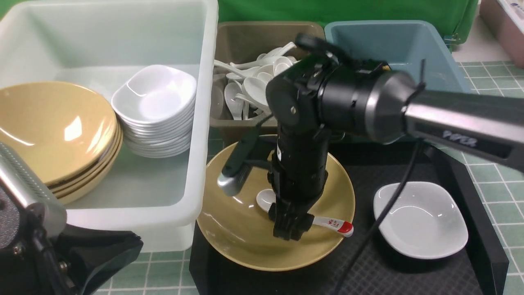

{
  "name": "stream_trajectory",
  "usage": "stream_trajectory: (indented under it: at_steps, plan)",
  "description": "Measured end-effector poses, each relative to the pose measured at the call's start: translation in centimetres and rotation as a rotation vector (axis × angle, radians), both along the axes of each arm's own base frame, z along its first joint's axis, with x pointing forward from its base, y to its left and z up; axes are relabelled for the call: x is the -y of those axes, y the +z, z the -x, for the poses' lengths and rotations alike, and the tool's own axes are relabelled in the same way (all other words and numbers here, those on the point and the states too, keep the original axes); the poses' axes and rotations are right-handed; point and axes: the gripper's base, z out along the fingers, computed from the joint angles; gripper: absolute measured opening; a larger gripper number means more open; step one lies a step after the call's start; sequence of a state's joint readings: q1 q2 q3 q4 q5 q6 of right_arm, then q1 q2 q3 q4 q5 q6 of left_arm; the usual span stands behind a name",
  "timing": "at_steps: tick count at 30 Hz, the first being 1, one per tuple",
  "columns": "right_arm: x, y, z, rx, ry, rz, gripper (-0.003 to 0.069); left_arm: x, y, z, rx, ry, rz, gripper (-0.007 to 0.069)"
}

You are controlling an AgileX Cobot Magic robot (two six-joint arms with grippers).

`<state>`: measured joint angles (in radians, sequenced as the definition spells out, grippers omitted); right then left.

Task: On blue table put chopsticks spoon bowls plates into blue grey white boxes.
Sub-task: 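Reach down and grasp the white spoon resting in the bowl with the right gripper, then place the white spoon into the bin of spoons with the right gripper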

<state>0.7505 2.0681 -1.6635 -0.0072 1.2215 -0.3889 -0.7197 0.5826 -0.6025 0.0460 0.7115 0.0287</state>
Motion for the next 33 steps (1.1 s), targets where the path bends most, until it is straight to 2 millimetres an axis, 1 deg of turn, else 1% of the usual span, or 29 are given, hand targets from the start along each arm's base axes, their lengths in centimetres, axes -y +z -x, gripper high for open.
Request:
stream_trajectory:
  at_steps: [1,3,6,7,8,11,13,14,15,17,18,19,20,21,22,23,25,26,27,28,29,30,31,32,33]
  plan:
    - [0.0,-0.3,-0.1,-0.002,0.001,0.006,0.0457,0.0,0.0,0.0,0.003,0.0,-0.002,0.0001]
    - [0.0,-0.7,-0.1,-0.007,0.0,0.015,0.0379,0.0,0.0,0.0,0.009,0.001,-0.002,0.0001]
    - [-0.1,-0.7,-0.2,-0.006,-0.003,0.016,0.0194,0.0,0.2,-0.1,0.026,0.0,0.009,0.0001]
    - [-0.1,-0.6,-0.2,-0.004,-0.005,0.016,0.015,0.1,0.3,-0.2,0.036,-0.001,0.016,0.0001]
    - [-0.2,-0.3,-0.3,0.002,-0.009,0.011,0.014,0.1,0.4,-0.2,0.045,-0.001,0.022,0.0001]
    - [-0.4,0.5,-0.6,0.03,-0.014,-0.01,0.015,0.2,0.6,-0.3,0.067,-0.003,0.04,0.0001]
    - [-0.8,2.6,-1.3,0.097,-0.018,-0.044,0.0152,0.4,0.8,-0.5,0.083,0.001,0.067,0.0001]
    - [-0.7,2.8,-1.4,0.108,-0.018,-0.044,0.0152,0.5,0.8,-0.6,0.084,0.003,0.07,0.0001]
    - [-0.9,4.8,-2.0,0.185,-0.028,-0.064,0.0152,0.7,0.8,-0.8,0.082,0.009,0.084,0.0001]
    - [-0.7,7.4,-3.2,0.297,-0.055,-0.081,0.0152,1.0,0.8,-1.2,0.087,0.01,0.093,0.0001]
    - [-0.5,8.3,-3.6,0.336,-0.073,-0.091,0.0152,1.2,0.8,-1.4,0.085,0.011,0.093,0.0001]
    - [-0.4,8.5,-3.9,0.349,-0.084,-0.094,0.0152,1.3,0.7,-1.5,0.084,0.011,0.093,0.0001]
    - [-0.2,9.4,-4.4,0.388,-0.107,-0.116,0.0152,1.4,0.7,-1.6,0.083,0.011,0.094,0.0001]
    - [0.4,10.5,-5.4,0.447,-0.147,-0.152,0.0152,1.7,0.5,-1.9,0.076,0.011,0.09,0.0001]
    - [0.7,11.0,-6.0,0.475,-0.171,-0.176,0.0152,1.8,0.4,-2.1,0.072,0.011,0.086,0.0001]
    - [1.5,11.9,-7.3,0.542,-0.227,-0.236,0.0152,2.1,0.3,-2.4,0.065,0.011,0.082,0.0001]
    - [2.7,12.8,-9.1,0.626,-0.319,-0.327,0.0152,2.4,-0.1,-2.8,0.048,0.012,0.07,0.0001]
    - [3.3,13.0,-10.0,0.659,-0.362,-0.369,0.0152,2.6,-0.2,-2.9,0.04,0.012,0.062,0.0001]
    - [3.5,13.1,-10.3,0.671,-0.38,-0.384,0.0152,2.7,-0.3,-3.0,0.033,0.013,0.058,0.0001]
    - [4.3,12.9,-11.5,0.703,-0.438,-0.434,0.0152,2.9,-0.6,-3.3,0.021,0.014,0.047,0.0001]
    - [4.6,12.6,-12.1,0.714,-0.462,-0.452,0.0152,3.0,-0.7,-3.4,0.014,0.014,0.042,0.0001]
    - [4.9,11.8,-13.0,0.72,-0.496,-0.474,0.0152,3.1,-0.9,-3.6,0.004,0.014,0.032,0.0001]
    - [4.9,11.7,-13.2,0.725,-0.501,-0.481,0.0152,3.2,-1.0,-3.6,0.001,0.014,0.03,0.0001]
    - [5.0,10.9,-13.8,0.724,-0.515,-0.486,0.0152,3.2,-1.1,-3.7,-0.003,0.014,0.027,0.0001]
    - [4.9,9.6,-14.6,0.72,-0.534,-0.496,0.0152,3.4,-1.2,-3.8,-0.012,0.014,0.021,0.0001]
